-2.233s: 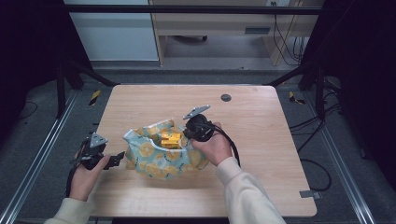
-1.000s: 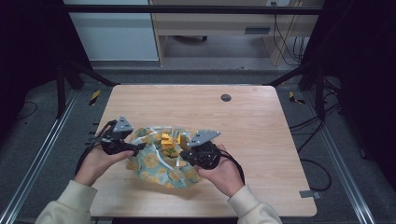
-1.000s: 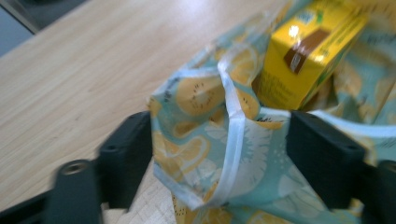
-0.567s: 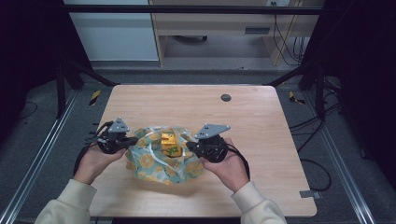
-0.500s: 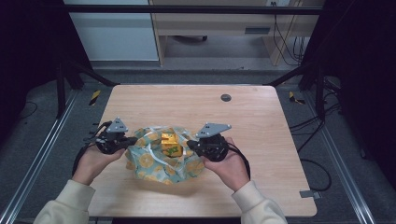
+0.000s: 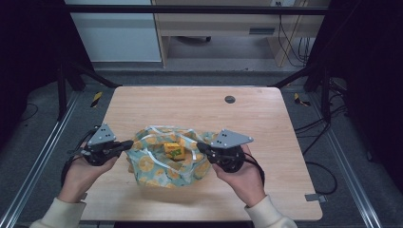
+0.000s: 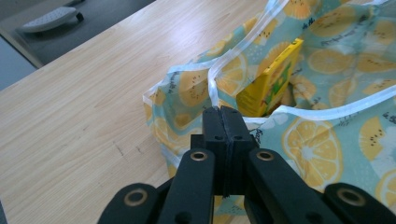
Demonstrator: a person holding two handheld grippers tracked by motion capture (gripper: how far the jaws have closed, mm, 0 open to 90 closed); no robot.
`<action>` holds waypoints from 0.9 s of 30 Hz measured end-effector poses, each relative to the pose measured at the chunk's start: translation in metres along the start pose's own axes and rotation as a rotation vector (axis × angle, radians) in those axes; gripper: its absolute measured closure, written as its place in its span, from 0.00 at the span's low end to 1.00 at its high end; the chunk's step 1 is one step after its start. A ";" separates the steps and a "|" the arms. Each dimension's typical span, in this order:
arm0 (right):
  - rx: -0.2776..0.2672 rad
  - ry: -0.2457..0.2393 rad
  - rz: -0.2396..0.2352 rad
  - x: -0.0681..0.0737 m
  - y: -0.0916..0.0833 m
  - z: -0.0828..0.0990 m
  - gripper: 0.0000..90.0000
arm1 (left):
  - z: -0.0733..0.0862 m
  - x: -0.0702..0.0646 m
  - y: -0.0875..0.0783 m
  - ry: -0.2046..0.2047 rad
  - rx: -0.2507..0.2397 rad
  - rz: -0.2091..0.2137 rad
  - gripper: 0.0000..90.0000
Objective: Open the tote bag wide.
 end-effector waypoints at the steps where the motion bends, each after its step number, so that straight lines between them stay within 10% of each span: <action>1: 0.004 0.000 -0.003 0.001 -0.002 0.002 1.00 | 0.002 -0.002 -0.001 0.003 0.004 0.006 1.00; 27: 0.161 0.038 -0.095 0.016 0.005 0.066 1.00 | 0.043 -0.017 0.016 0.037 0.120 0.031 1.00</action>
Point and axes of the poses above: each handheld gripper's, and its own axes: y roughly forward along the jaws, z roughly out of its underside, x roughly to its left, the point moved 2 cm from there along y, roughly forward along the jaws, and after that the axes turned 13 degrees about -y, right-handed, at the moved point
